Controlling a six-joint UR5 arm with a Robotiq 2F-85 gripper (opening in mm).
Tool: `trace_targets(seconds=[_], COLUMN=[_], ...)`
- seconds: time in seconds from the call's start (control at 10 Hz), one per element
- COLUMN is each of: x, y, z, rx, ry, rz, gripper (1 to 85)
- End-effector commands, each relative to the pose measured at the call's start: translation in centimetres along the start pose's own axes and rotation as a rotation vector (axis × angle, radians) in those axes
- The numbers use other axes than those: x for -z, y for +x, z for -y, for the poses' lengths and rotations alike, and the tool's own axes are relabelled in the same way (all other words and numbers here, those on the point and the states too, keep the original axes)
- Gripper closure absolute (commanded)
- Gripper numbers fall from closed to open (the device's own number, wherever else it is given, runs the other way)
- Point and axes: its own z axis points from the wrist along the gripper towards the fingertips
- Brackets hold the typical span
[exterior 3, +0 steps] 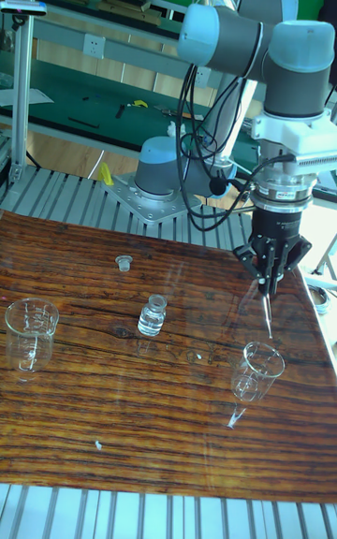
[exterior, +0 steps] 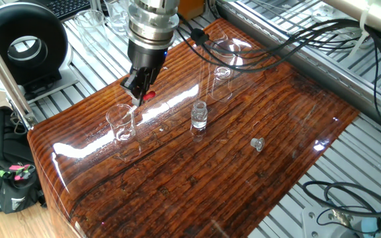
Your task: Transfer liquid using a dropper
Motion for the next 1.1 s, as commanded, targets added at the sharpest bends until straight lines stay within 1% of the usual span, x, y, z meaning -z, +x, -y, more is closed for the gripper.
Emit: trace_targets(seconds=[0.0, 0.1, 0.2, 0.4, 0.5, 0.6, 0.8, 0.9, 1.0], x=[0.1, -0.3, -0.8, -1.6, -1.8, -1.8, -1.9, -2.3, -2.6], y=[-0.3, -0.2, -0.7, -1.8, -2.0, -2.2, -2.7, -2.9, -2.7], z=[0.3, 0.5, 0.5, 0.5, 0.6, 0.8, 0.7, 0.7, 0.7], rx=[-0.079, -0.094, -0.104, -0.113, -0.112, -0.112, -0.111, -0.111, -0.111], ry=[-0.021, -0.020, -0.020, -0.027, -0.025, -0.020, -0.025, -0.030, -0.030], rz=[-0.010, -0.041, -0.046, -0.044, -0.043, -0.035, -0.024, -0.031, -0.052], gripper=[84.0, 84.0, 84.0, 84.0, 84.0, 84.0, 84.0, 84.0, 84.0])
